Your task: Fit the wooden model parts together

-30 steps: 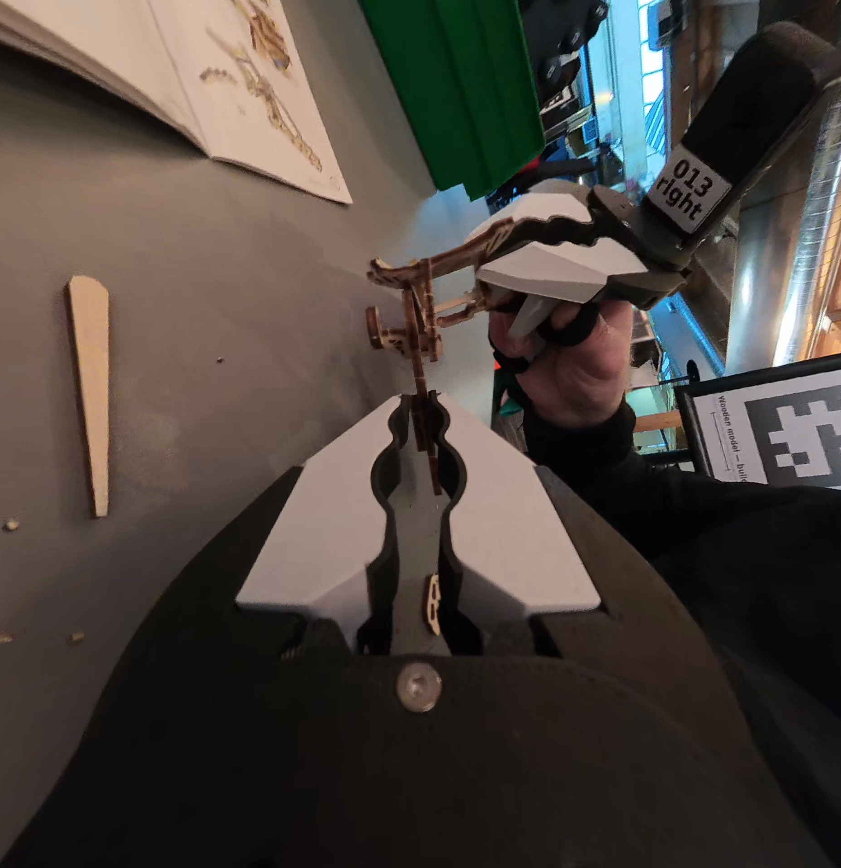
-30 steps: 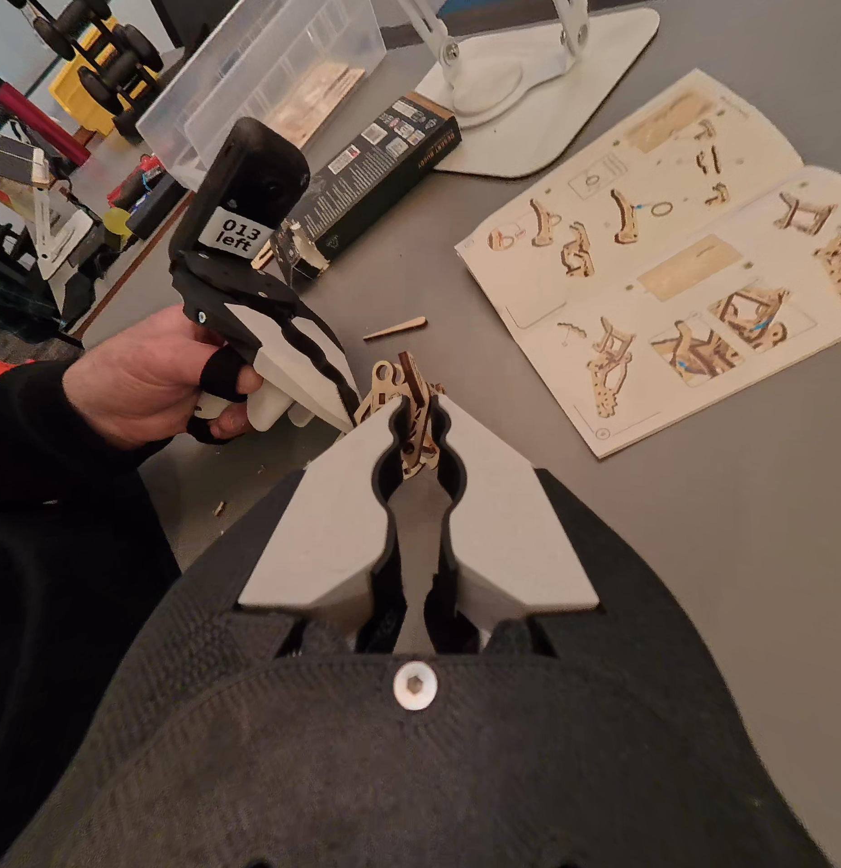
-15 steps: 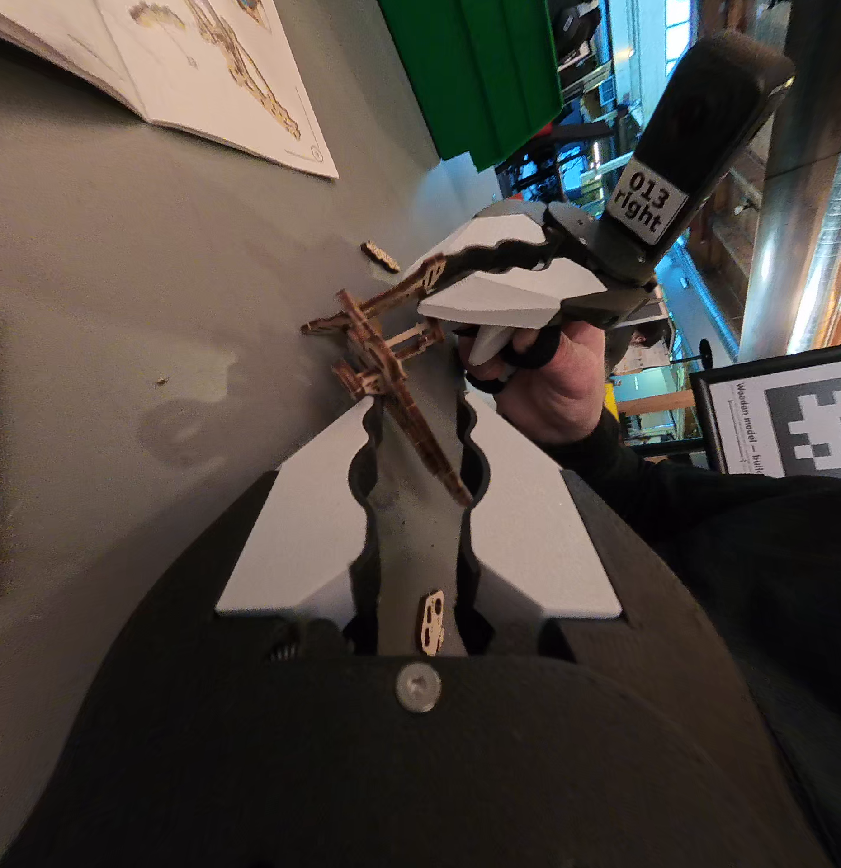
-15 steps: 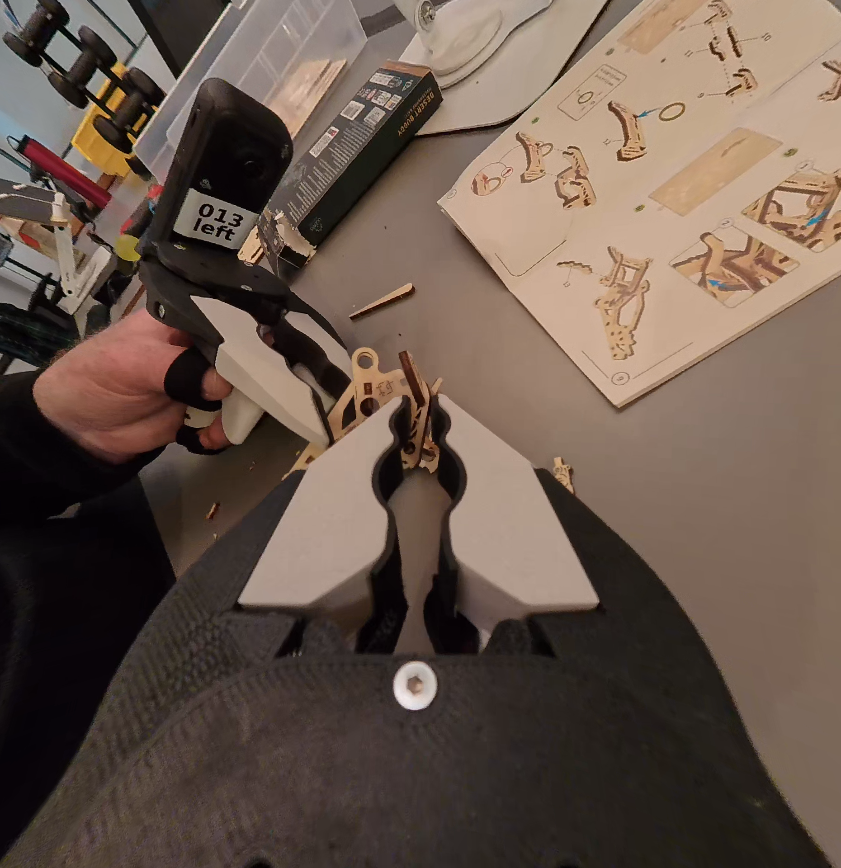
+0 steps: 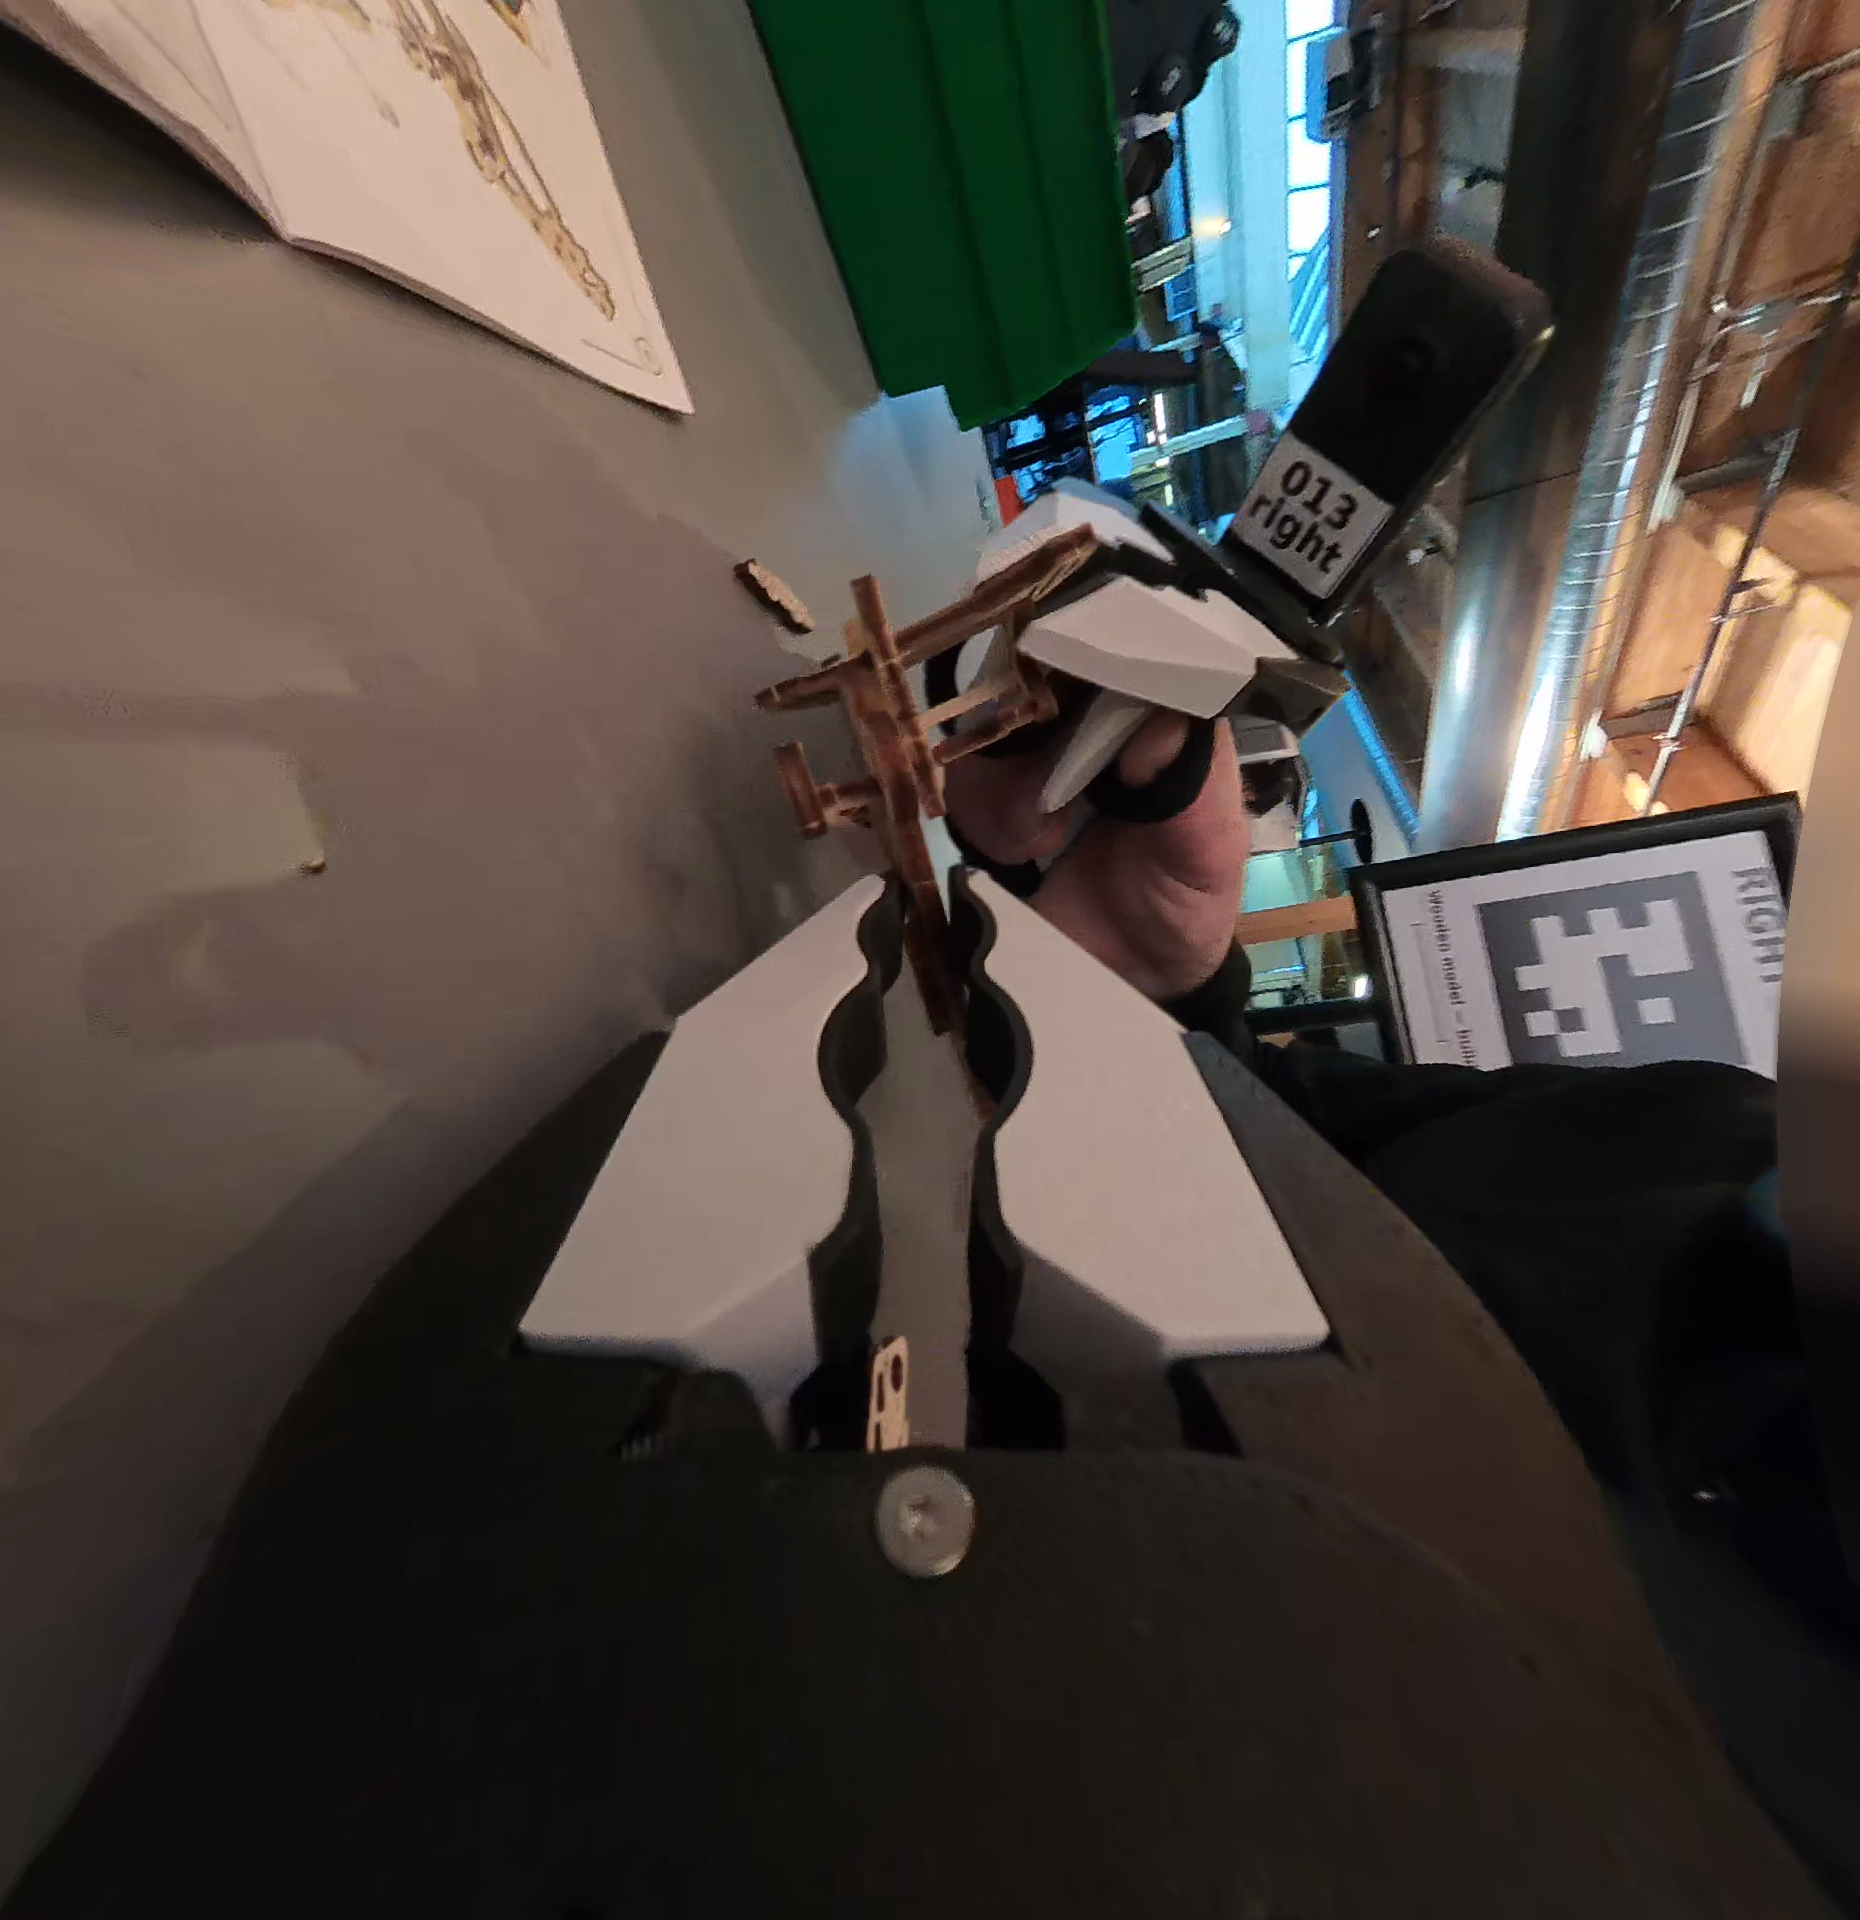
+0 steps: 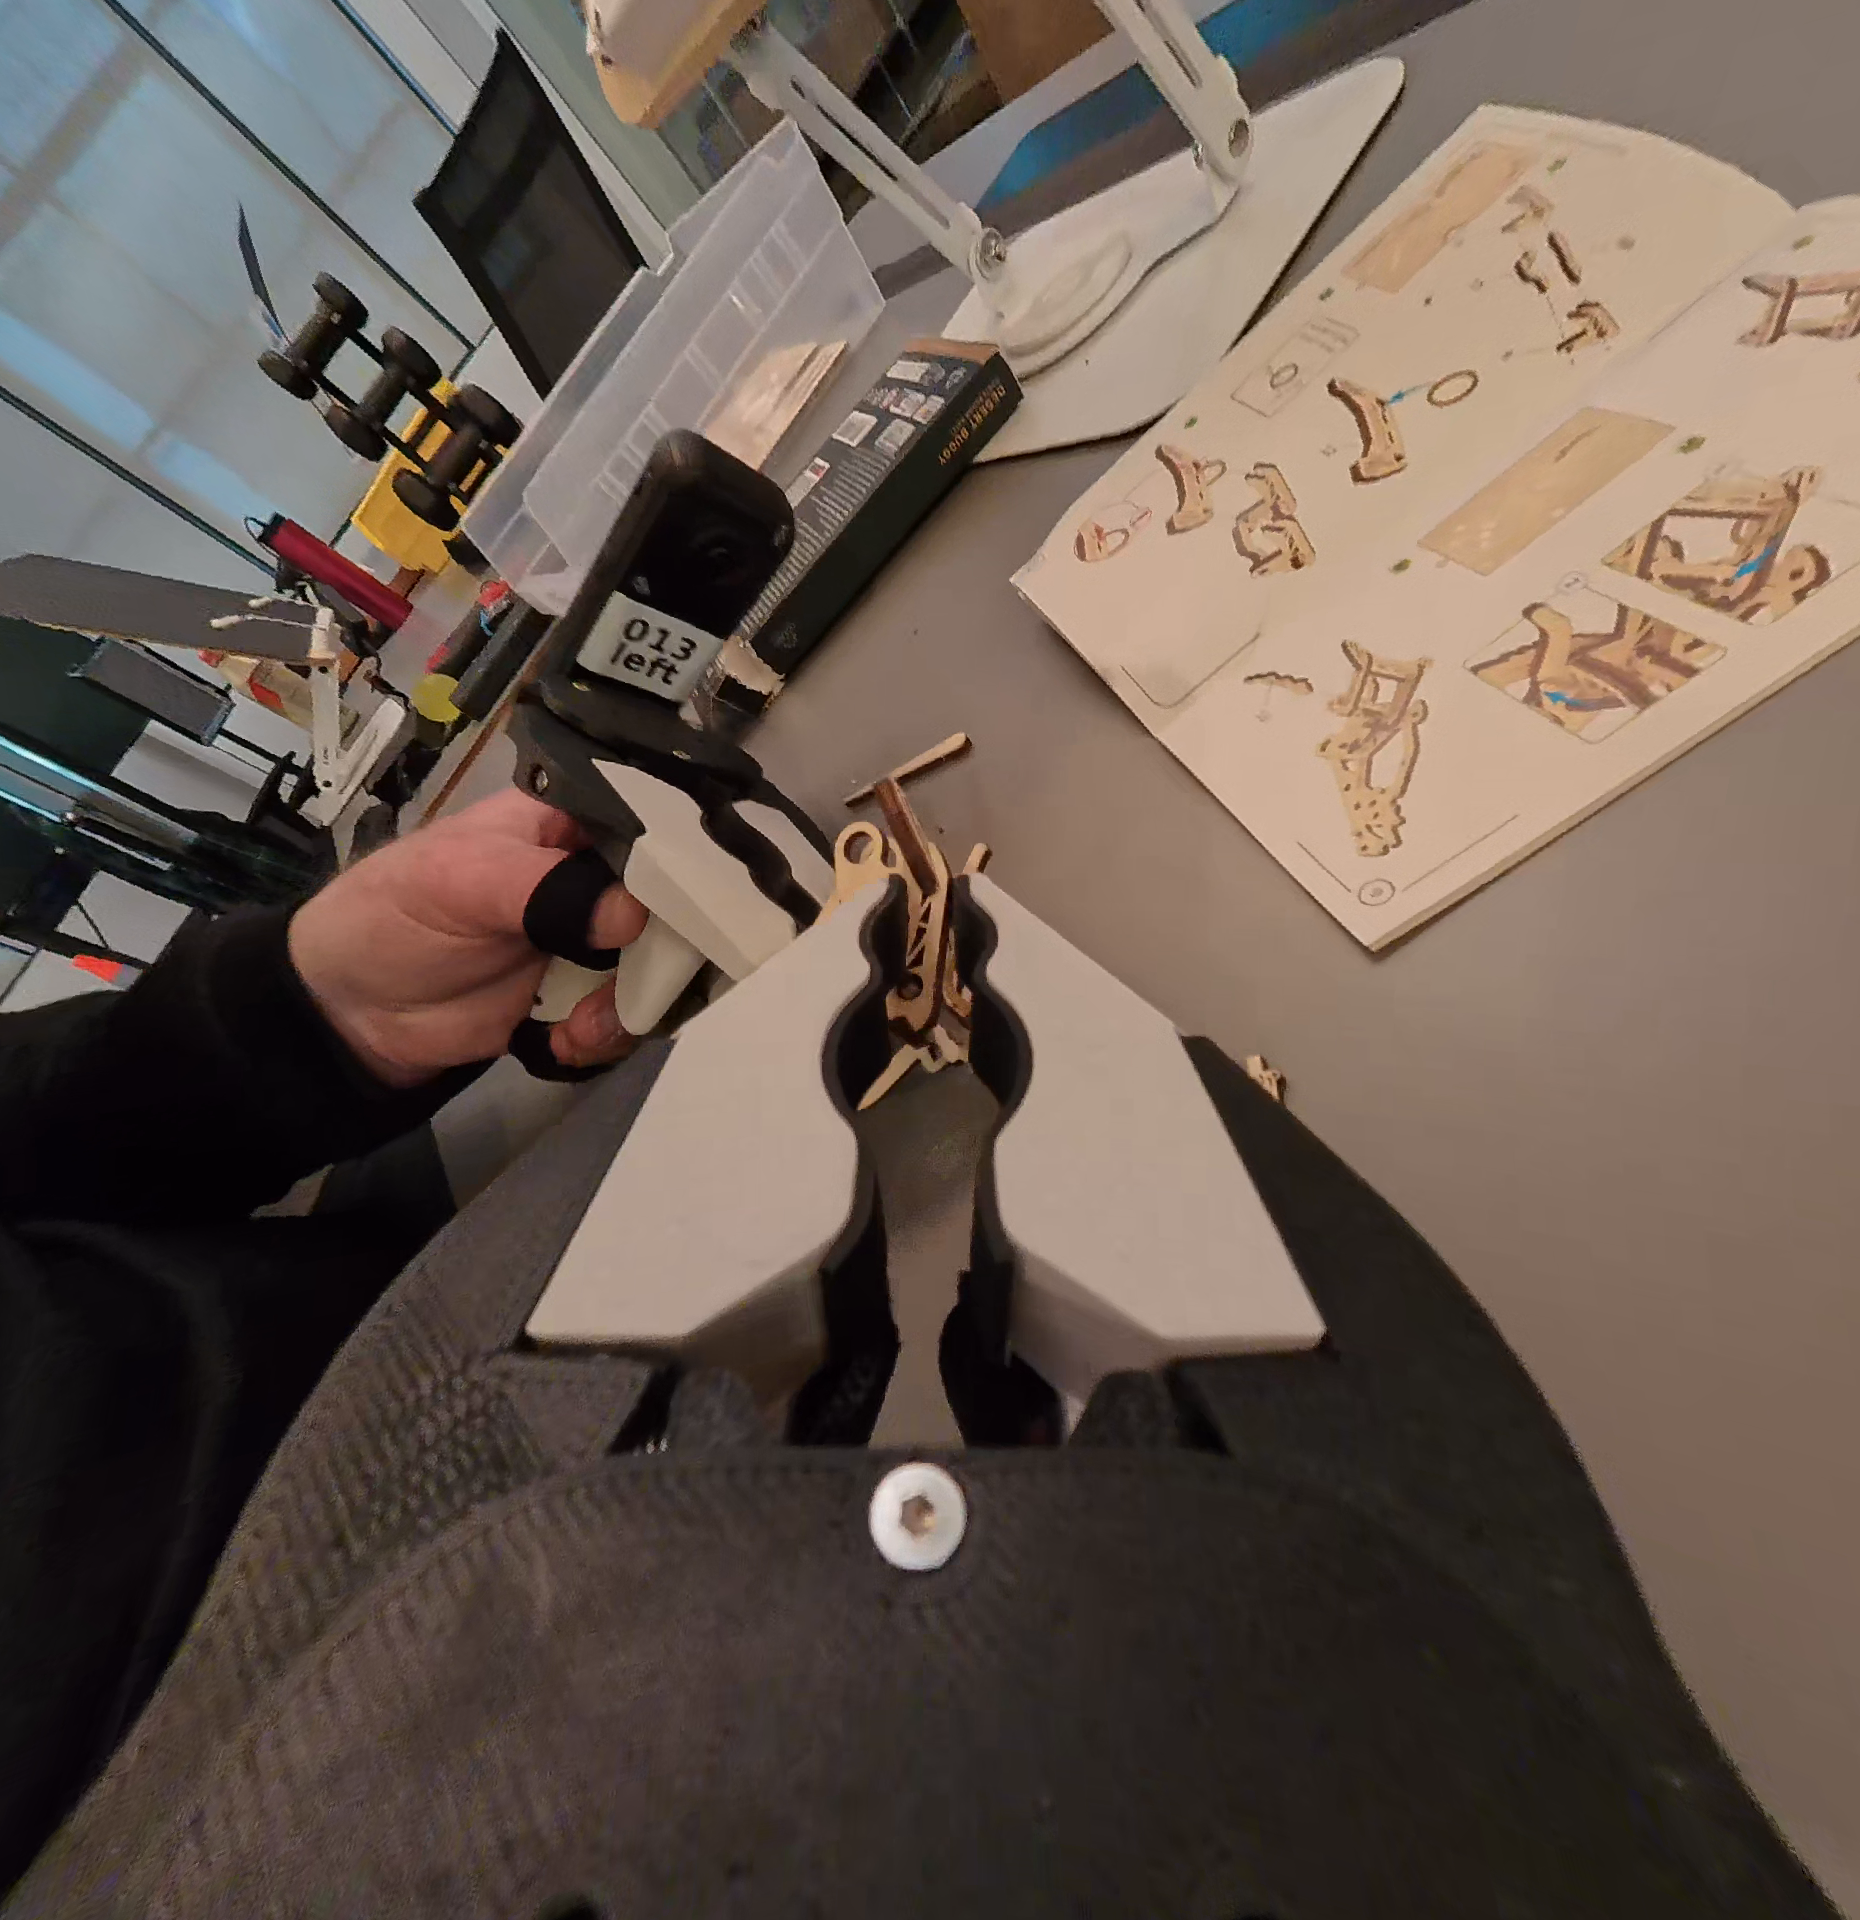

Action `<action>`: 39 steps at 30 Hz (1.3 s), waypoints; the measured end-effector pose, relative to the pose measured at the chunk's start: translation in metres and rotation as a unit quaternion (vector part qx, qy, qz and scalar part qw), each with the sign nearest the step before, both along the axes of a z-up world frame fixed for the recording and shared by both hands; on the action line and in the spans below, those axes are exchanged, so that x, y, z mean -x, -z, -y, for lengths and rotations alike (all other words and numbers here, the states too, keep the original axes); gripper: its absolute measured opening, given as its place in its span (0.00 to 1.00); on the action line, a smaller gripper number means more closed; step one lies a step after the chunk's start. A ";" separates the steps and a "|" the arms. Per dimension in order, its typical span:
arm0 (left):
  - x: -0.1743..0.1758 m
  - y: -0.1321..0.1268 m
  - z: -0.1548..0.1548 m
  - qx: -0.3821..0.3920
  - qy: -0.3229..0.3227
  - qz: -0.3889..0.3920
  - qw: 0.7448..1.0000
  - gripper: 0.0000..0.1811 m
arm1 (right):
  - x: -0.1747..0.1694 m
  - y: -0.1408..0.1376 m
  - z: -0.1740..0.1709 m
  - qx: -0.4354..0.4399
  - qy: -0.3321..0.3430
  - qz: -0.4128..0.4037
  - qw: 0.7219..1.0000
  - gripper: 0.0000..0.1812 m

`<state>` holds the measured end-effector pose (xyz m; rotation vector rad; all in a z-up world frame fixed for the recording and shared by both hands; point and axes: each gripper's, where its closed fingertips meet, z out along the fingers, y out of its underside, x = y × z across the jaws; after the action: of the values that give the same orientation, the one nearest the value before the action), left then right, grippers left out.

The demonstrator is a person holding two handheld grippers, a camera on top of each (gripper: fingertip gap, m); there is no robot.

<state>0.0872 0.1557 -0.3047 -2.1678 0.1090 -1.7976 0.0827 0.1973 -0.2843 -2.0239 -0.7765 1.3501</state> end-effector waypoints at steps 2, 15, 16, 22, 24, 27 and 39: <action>0.000 -0.003 -0.002 0.002 -0.005 0.015 1.000 0.03 | 0.000 -0.005 -0.002 0.002 0.002 -0.007 1.000 0.03; 0.003 -0.005 -0.003 -0.004 -0.002 0.025 1.000 0.03 | -0.008 -0.012 -0.008 0.030 0.018 -0.052 0.998 0.03; 0.003 -0.005 -0.003 -0.004 -0.001 0.025 1.000 0.03 | -0.008 -0.012 -0.010 0.028 0.021 -0.050 0.998 0.03; -0.001 -0.010 -0.005 -0.009 -0.006 0.041 0.999 0.03 | -0.007 -0.013 -0.015 0.024 0.037 -0.042 0.998 0.03; -0.003 -0.011 -0.007 -0.012 -0.008 0.042 0.999 0.03 | -0.006 -0.013 -0.016 0.024 0.039 -0.041 0.998 0.03; -0.003 -0.011 -0.010 -0.013 -0.017 0.044 0.999 0.03 | -0.006 -0.016 -0.017 0.026 0.045 -0.043 0.998 0.03; 0.000 0.011 -0.013 -0.008 -0.010 -0.043 0.999 0.03 | -0.008 0.006 -0.015 0.045 0.045 -0.015 0.998 0.03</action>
<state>0.0869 0.1686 -0.3155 -2.2278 0.1195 -1.6865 0.0910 0.2121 -0.2906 -2.0782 -0.6131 1.3828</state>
